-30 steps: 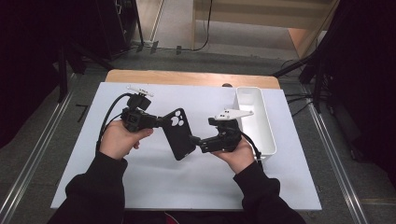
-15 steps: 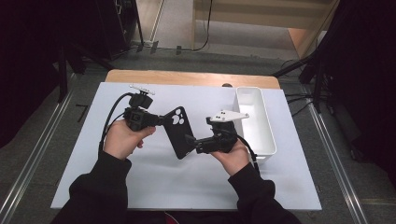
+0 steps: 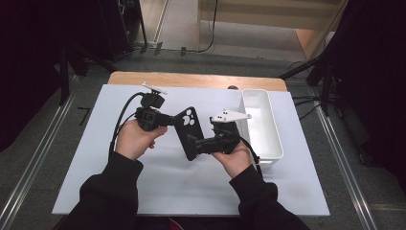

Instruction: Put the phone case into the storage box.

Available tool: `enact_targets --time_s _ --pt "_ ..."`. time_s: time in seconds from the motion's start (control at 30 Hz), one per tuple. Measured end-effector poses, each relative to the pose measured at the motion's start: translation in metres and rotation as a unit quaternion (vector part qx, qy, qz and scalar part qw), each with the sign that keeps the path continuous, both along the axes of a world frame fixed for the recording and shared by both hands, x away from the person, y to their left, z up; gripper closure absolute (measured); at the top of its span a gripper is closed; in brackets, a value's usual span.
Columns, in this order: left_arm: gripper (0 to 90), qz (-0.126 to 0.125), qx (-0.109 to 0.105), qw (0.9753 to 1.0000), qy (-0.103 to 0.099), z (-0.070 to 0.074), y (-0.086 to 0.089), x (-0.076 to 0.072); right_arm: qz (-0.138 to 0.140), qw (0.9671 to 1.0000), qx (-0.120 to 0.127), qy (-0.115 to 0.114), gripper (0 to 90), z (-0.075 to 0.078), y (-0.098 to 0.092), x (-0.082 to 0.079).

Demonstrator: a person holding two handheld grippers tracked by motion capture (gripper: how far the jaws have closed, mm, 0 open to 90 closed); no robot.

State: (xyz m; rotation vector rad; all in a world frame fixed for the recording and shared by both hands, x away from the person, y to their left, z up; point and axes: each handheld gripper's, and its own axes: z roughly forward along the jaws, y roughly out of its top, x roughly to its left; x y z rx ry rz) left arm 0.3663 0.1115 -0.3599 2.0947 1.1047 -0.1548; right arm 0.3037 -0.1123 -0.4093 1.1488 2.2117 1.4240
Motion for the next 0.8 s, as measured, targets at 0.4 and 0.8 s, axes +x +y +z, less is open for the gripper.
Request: enact_targets --time_s 0.4,0.8 --pt "78.8 0.003 -0.004 1.0 0.007 0.003 -0.008 0.0 -0.006 0.9998 -0.018 -0.004 0.0 -0.003 0.014 0.008" --pt "78.7 -0.003 -0.01 0.9999 0.006 0.002 -0.013 -0.003 -0.026 0.9996 -0.01 -0.005 0.0 -0.007 0.024 0.014"
